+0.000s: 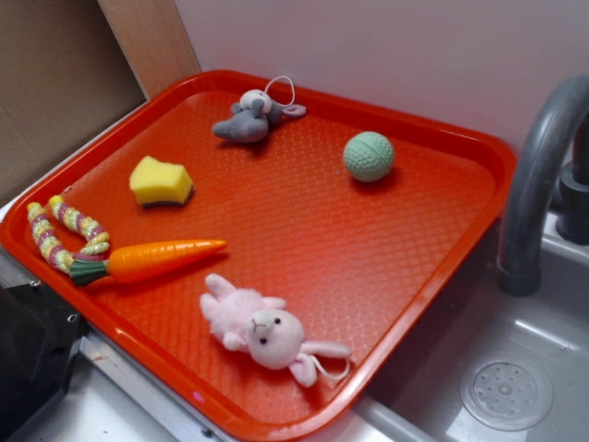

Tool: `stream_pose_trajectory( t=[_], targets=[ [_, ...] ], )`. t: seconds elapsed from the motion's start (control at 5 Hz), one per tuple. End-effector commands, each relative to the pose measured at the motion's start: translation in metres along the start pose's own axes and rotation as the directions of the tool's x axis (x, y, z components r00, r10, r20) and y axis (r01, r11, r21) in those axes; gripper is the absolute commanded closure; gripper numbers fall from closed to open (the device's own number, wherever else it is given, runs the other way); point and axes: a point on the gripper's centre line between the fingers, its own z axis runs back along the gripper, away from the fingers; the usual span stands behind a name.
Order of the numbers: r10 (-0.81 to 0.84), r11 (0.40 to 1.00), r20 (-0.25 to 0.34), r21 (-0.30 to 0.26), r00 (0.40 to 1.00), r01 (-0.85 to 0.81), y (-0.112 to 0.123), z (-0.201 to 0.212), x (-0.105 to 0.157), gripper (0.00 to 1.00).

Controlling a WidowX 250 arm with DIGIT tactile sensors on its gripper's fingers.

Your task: Grab the pink bunny.

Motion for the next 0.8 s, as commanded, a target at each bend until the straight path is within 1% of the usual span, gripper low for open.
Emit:
stream_pose_trajectory(
  t=[0.0, 0.2, 0.4, 0.6],
  targets=[
    [0.000, 1.000, 0.000, 0.000, 1.000, 0.000, 0.000, 0.000, 0.000, 0.00],
    [-0.245, 0.968, 0.144, -0.019, 0.959, 0.250, -0.011, -0.004, 0.021, 0.00],
    [-0.473, 0.875, 0.227, 0.006, 0.851, 0.485, -0.047, -0.006, 0.036, 0.00],
    [-0.673, 0.725, 0.261, 0.046, 0.692, 0.688, -0.091, -0.014, 0.038, 0.00]
  ],
)
